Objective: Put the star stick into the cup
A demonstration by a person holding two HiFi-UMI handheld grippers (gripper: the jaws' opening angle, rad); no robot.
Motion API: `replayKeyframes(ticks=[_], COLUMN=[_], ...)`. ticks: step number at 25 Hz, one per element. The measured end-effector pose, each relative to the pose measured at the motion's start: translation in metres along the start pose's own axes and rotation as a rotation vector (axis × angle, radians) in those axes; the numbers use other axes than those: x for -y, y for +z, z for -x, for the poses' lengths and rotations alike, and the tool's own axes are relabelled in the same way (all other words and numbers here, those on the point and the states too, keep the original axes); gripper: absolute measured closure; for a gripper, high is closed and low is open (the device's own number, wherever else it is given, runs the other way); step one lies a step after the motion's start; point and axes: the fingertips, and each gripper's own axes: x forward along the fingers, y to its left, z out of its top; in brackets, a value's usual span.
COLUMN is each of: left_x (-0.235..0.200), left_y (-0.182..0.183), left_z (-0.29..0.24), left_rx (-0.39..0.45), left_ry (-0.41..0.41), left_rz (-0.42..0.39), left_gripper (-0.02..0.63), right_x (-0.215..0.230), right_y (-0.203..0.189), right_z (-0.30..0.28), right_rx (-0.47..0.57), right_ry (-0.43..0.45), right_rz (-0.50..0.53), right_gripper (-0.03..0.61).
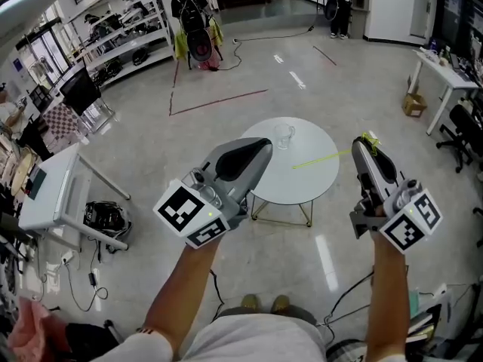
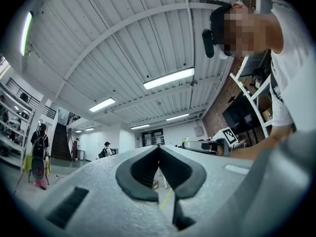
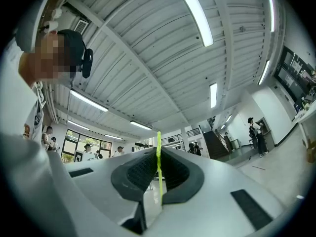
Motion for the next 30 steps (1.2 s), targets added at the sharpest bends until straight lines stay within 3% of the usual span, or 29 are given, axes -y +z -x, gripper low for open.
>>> replayKeyframes(ticks=[17, 30], left_x=[0.000, -0.021], left_y=[-0.021, -0.026], left_z=[-0.017, -0.019], left_rx=[-0.011, -0.009], left_ry=[0.107, 0.135], left_rz=[-0.007, -0.018], left_gripper=[0.598, 0.598], right_x=[0.034, 0.045], right_y=[-0.012, -0.018], right_z=[0.011, -0.007], right_rx=[-0.040, -0.054], right_ry=[0.057, 0.073], right_rz=[-0.002, 0.005], right_gripper=[0.555, 0.554])
